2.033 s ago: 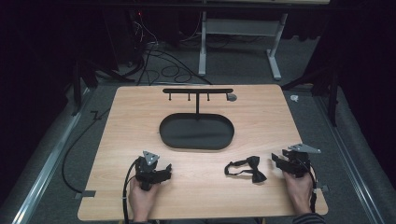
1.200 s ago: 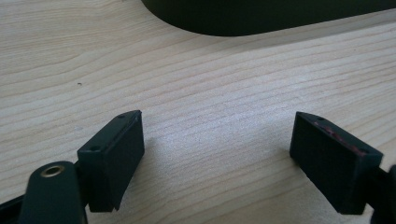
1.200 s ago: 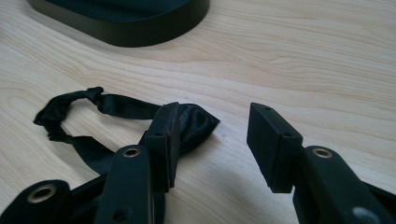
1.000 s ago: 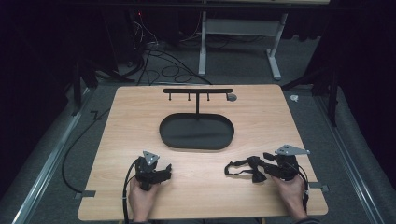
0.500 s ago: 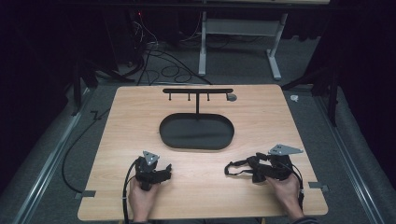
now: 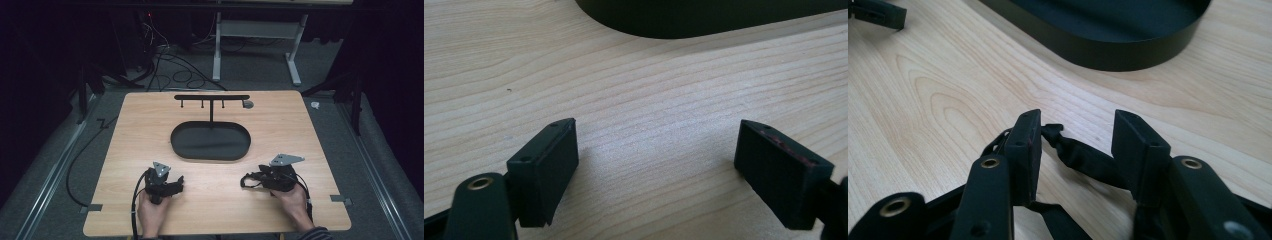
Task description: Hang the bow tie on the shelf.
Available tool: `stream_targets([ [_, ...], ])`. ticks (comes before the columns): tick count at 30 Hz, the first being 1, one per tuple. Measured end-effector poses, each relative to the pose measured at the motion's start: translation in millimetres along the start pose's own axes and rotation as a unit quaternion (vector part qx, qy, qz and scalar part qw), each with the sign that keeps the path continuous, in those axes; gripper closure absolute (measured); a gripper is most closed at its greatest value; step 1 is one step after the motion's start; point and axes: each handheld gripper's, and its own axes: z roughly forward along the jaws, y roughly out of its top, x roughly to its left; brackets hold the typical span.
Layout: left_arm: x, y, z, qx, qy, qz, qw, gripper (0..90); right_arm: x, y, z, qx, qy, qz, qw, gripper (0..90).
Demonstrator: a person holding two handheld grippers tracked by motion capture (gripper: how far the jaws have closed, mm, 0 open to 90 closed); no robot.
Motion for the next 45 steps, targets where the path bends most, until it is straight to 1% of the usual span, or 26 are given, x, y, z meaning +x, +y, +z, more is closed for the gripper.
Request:
stream_targets([
  [4, 0.0, 0.0, 0.0, 0.0, 0.0, 0.0, 1.0, 18.1, 3.4, 1.8, 9.4, 0.011, 0.007, -0.004, 0.9999, 57.3],
  [9, 0.0, 0.0, 0.0, 0.0, 0.0, 0.0, 1.0, 18.1, 2.6, 1.8, 18.9, 0.026, 0.011, 0.0, 0.9996, 58.1],
  [14, 0.0, 0.0, 0.0, 0.0, 0.0, 0.0, 1.0, 18.1, 3.1, 1.5, 25.6, 0.04, 0.005, -0.006, 0.9992, 60.7],
  [15, 0.0, 0.0, 0.0, 0.0, 0.0, 0.0, 1.0, 18.1, 2.7, 0.8, 28.3, 0.046, -0.002, -0.006, 0.9989, 63.0],
  [16, 0.0, 0.0, 0.0, 0.0, 0.0, 0.0, 1.0, 18.1, 3.0, 0.4, 29.1, 0.047, -0.006, -0.008, 0.9988, 64.1],
  [20, 0.0, 0.0, 0.0, 0.0, 0.0, 0.0, 1.0, 18.1, 3.3, 0.1, 31.1, 0.057, -0.012, -0.011, 0.9982, 69.6],
  [21, 0.0, 0.0, 0.0, 0.0, 0.0, 0.0, 1.0, 18.1, 3.2, -0.1, 31.4, 0.055, -0.014, -0.012, 0.9983, 70.6],
  [23, 0.0, 0.0, 0.0, 0.0, 0.0, 0.0, 1.0, 18.1, 3.8, 0.1, 31.1, 0.058, -0.019, -0.014, 0.9981, 77.2],
  [24, 0.0, 0.0, 0.0, 0.0, 0.0, 0.0, 1.0, 18.1, 4.0, 0.1, 31.1, 0.058, -0.02, -0.019, 0.998, 79.3],
  [27, 0.1, 0.0, 0.0, 0.0, 0.0, 0.0, 1.0, 18.1, 4.7, 0.1, 30.9, 0.06, -0.022, -0.024, 0.9977, 82.7],
  [32, 0.0, 0.0, 0.0, 0.0, 0.0, 0.0, 1.0, 18.1, 6.9, 0.1, 30.2, 0.057, -0.027, -0.033, 0.9974, 86.1],
  [34, 0.0, 0.0, 0.1, -0.001, 0.0, 0.0, 1.0, 18.1, 6.5, 0.6, 27.9, 0.052, -0.028, -0.032, 0.9978, 86.4],
  [37, 0.0, -0.1, 0.1, -0.001, 0.0, 0.0, 1.0, 18.1, 4.4, 1.6, 22.3, 0.037, -0.027, -0.024, 0.9987, 86.7],
  [42, 0.1, 0.0, 0.0, 0.0, 0.0, 0.0, 1.0, 18.1, 2.4, 5.4, 10.0, 0.024, -0.021, -0.022, 0.9992, 87.0],
  [45, 0.1, -0.1, 0.1, -0.001, 0.0, 0.0, 1.0, 18.1, 0.4, 9.1, 1.6, 0.012, -0.023, -0.018, 0.9995, 87.0],
])
